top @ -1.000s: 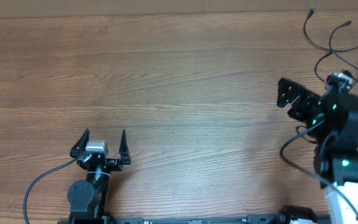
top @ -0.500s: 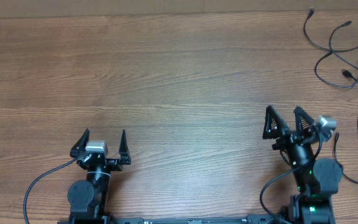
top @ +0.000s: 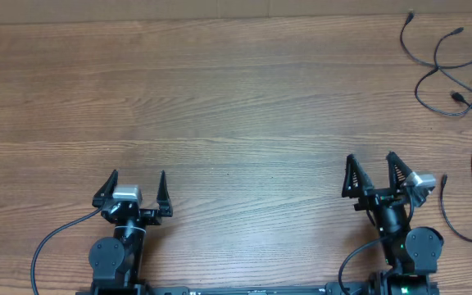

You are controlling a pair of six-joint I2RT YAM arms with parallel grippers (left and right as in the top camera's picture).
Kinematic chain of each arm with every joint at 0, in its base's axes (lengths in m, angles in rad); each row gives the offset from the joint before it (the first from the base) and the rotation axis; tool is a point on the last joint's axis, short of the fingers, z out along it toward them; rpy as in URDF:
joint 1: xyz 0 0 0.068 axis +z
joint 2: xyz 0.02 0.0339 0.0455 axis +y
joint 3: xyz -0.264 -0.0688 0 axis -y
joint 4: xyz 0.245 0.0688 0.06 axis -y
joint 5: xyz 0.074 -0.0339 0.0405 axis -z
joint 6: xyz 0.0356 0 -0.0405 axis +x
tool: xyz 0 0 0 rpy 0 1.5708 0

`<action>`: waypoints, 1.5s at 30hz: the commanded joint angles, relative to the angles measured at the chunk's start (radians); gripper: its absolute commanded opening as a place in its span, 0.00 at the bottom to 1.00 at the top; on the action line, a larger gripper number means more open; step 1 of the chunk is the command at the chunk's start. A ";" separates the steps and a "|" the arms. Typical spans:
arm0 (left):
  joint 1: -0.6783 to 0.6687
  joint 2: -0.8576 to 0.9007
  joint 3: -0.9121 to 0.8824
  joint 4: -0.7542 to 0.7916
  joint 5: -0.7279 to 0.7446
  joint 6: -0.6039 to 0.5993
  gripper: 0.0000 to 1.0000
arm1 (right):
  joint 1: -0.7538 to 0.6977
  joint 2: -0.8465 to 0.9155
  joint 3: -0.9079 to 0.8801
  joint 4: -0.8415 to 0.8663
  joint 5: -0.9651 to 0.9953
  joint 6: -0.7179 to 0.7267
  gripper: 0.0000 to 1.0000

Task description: Untangle cables

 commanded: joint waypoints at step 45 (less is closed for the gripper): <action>0.011 -0.007 -0.003 -0.002 0.000 -0.006 1.00 | 0.018 -0.173 -0.011 -0.245 0.163 -0.194 1.00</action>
